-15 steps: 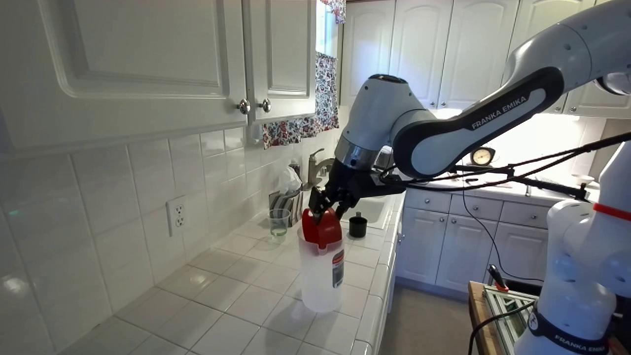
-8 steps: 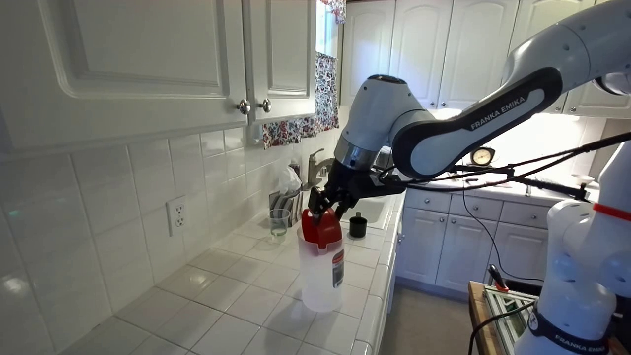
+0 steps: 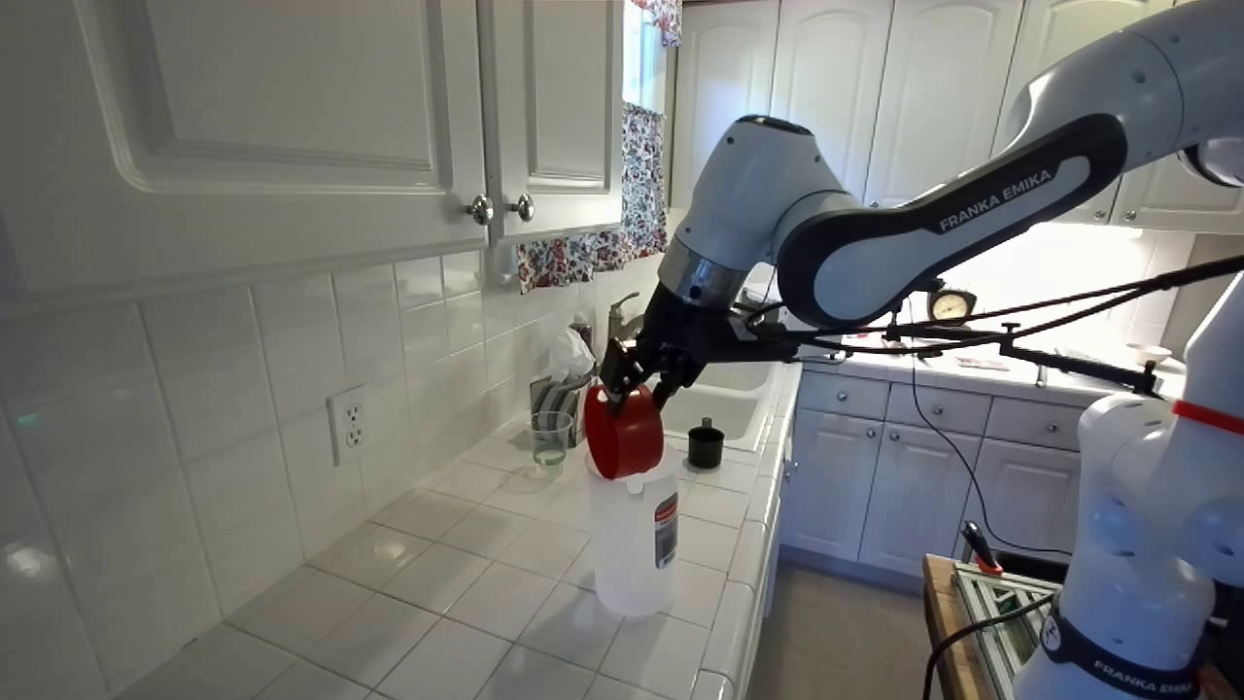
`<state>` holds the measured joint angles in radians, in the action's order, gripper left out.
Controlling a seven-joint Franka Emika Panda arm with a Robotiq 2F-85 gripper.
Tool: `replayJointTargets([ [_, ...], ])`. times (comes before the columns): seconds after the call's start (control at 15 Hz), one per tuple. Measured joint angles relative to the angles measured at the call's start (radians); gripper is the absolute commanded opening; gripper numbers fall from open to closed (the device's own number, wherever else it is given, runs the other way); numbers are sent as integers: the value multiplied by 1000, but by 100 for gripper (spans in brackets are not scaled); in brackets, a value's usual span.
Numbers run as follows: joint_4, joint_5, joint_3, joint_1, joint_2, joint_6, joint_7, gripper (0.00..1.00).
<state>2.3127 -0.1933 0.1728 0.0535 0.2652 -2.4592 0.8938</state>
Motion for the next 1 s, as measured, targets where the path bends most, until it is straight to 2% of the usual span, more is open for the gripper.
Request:
replayJointTargets([
  [0.2,-13,1,-3,0,23,11,-6,39],
  [0.53,-42,1,-11,0,72,112,-57,39],
  [0.8,-62,-1,-13,2,113,227,-138,39],
  [1.0,-60,0,-22,0,127,254,-220,39],
])
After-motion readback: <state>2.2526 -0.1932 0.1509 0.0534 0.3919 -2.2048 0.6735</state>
